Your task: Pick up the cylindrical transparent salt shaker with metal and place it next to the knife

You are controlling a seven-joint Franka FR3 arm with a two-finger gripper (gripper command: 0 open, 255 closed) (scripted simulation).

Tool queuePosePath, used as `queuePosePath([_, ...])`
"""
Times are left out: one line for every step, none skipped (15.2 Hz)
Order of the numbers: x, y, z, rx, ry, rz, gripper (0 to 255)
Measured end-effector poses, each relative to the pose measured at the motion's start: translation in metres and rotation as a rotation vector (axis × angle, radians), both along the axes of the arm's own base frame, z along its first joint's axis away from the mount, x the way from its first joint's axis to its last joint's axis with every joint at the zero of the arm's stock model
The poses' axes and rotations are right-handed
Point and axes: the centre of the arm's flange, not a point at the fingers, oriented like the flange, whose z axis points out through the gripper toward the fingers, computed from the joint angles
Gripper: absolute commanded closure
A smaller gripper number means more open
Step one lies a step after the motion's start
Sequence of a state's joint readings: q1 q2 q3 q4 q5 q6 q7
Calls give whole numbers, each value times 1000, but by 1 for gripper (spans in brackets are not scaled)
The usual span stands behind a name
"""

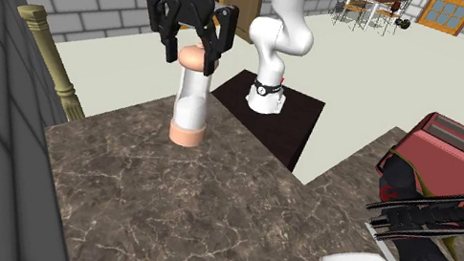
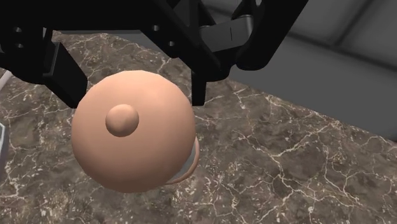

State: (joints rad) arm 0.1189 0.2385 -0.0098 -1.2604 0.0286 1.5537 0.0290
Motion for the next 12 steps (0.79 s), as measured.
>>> queuePosePath([1,1,5,0,0,0,255])
queuePosePath([1,1,10,0,0,0,255])
queuePosePath([1,1,16,0,0,0,255])
queuePosePath([1,1,21,0,0,0,255])
queuePosePath([1,0,25,0,0,0,255])
queuePosePath([-2,7,27,0,0,0,255])
queuePosePath([-4,17,28,0,0,1,255])
queuePosePath([-9,26,29,0,1,1,255])
queuePosePath([-15,38,31,0,1,1,255])
queuePosePath([-20,50,29,0,1,1,255])
queuePosePath([-26,64,29,0,1,2,255])
queuePosePath([-27,76,30,0,0,2,255])
